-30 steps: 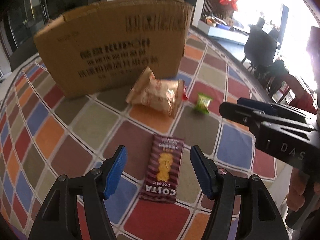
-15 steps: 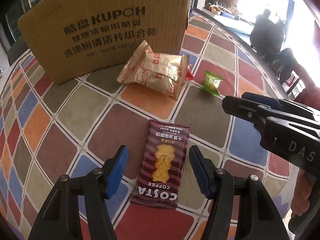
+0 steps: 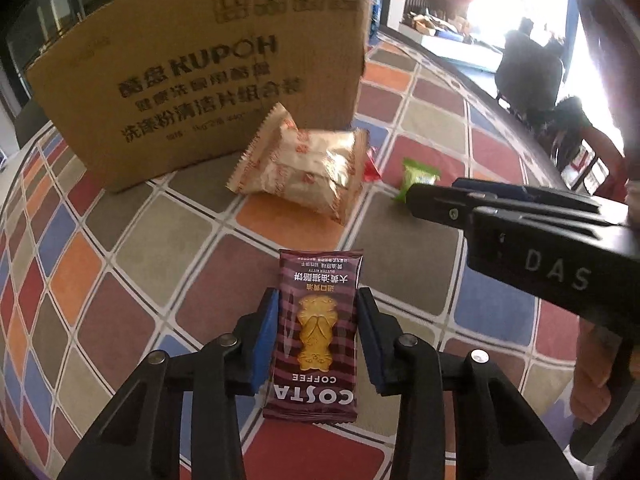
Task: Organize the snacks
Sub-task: 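Grasp the Costa coffee biscuit with the left tool while the right tool grasps the green candy, then carry the Costa biscuit and green candy over the box and open both tools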
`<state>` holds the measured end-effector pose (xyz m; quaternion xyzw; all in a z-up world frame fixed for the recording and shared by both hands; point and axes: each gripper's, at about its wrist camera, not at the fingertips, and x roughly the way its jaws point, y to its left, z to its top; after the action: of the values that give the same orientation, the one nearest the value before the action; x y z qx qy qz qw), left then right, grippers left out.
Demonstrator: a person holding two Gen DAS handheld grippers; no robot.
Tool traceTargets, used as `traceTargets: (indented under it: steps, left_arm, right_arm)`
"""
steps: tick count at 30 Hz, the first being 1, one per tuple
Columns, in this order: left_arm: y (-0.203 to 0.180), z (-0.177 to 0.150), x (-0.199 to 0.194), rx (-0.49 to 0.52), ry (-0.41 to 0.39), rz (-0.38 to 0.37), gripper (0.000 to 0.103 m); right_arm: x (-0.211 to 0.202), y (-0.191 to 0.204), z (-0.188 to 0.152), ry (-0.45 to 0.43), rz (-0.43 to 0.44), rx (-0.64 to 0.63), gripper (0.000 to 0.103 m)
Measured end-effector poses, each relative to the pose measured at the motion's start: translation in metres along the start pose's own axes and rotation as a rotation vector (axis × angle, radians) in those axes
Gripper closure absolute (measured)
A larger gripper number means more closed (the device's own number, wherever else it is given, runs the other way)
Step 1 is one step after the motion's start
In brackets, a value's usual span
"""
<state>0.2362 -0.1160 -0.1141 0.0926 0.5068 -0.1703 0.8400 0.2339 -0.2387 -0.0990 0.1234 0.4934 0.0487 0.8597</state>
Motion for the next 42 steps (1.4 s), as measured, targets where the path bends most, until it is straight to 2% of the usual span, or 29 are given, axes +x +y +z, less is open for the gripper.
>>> traceTargets:
  steps: [14,18,21,22,31,42]
  left_arm:
    - [0.013,0.027,-0.018,-0.052,-0.082,0.004,0.065]
    - [0.012,0.028,-0.019,-0.055,-0.090,0.006,0.065]
    - [0.014,0.027,-0.020,-0.064,-0.092,0.002,0.065]
    - [0.014,0.027,-0.021,-0.067,-0.093,0.001,0.065]
    - [0.018,0.027,-0.032,-0.086,-0.124,-0.018,0.065]
    - [0.027,0.029,-0.064,-0.108,-0.204,-0.035,0.065]
  right_arm:
    - [0.020,0.002,0.016,0.018,-0.032,-0.014,0.062]
    - [0.026,0.002,0.017,0.025,-0.046,-0.023,0.069]
    - [0.027,0.002,0.016,0.022,-0.062,-0.033,0.080]
    - [0.027,0.002,0.016,0.023,-0.057,-0.029,0.080]
    - [0.007,0.006,0.011,-0.015,-0.035,-0.026,0.081]
    - [-0.033,0.021,0.019,-0.102,-0.001,-0.054,0.081]
